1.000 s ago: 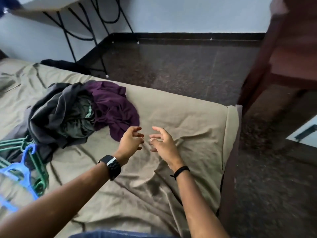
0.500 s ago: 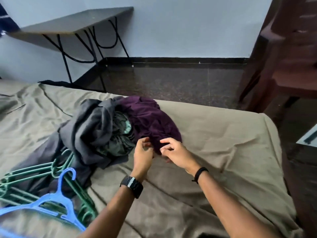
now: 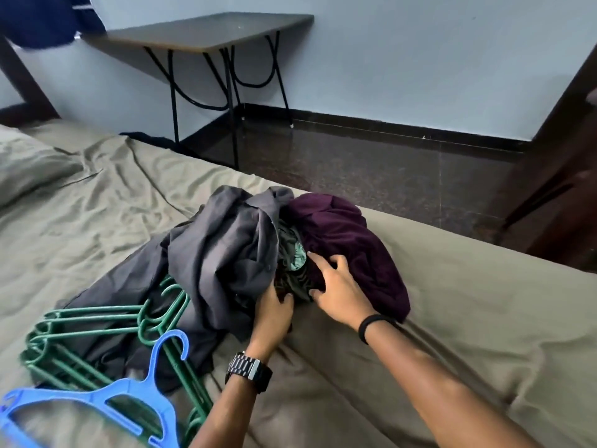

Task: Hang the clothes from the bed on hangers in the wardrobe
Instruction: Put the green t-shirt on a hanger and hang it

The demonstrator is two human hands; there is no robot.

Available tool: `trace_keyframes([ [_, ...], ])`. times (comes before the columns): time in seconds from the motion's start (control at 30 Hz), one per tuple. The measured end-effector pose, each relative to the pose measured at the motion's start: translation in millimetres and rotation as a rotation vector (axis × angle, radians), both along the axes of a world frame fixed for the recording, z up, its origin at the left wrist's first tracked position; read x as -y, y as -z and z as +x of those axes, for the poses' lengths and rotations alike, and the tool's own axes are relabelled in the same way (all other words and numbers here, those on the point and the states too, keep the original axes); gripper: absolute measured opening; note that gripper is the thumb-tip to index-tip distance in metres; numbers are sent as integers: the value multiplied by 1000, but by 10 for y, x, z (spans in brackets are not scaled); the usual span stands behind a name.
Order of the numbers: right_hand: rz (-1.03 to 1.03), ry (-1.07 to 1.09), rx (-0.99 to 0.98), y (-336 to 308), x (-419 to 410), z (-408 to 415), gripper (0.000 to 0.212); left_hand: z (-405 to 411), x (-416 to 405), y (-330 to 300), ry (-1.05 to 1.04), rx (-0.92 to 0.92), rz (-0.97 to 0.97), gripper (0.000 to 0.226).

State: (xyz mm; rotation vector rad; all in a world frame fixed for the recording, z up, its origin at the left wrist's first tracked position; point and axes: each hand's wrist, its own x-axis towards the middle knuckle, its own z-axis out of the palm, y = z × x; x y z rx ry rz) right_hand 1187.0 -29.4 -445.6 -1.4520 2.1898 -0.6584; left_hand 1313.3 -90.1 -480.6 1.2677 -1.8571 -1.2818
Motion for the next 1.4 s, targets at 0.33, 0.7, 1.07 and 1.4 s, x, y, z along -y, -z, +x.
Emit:
trace_keyframes([
  [0.33,281,-8,-53,191,-329,-310,19,144,-172,141,227,191,-87,59],
  [0.7,321,-233,81,-68,-406,199,26,843,-651,105,-101,-37,-278,43],
  [1.07,-43,-182,140,20,-74,900,53,1088,-512,70,-176,-258,-42,81],
  [1.4,-41,-221,7,343,-216,387,29,707,-611,152,-280,-44,-184,18],
])
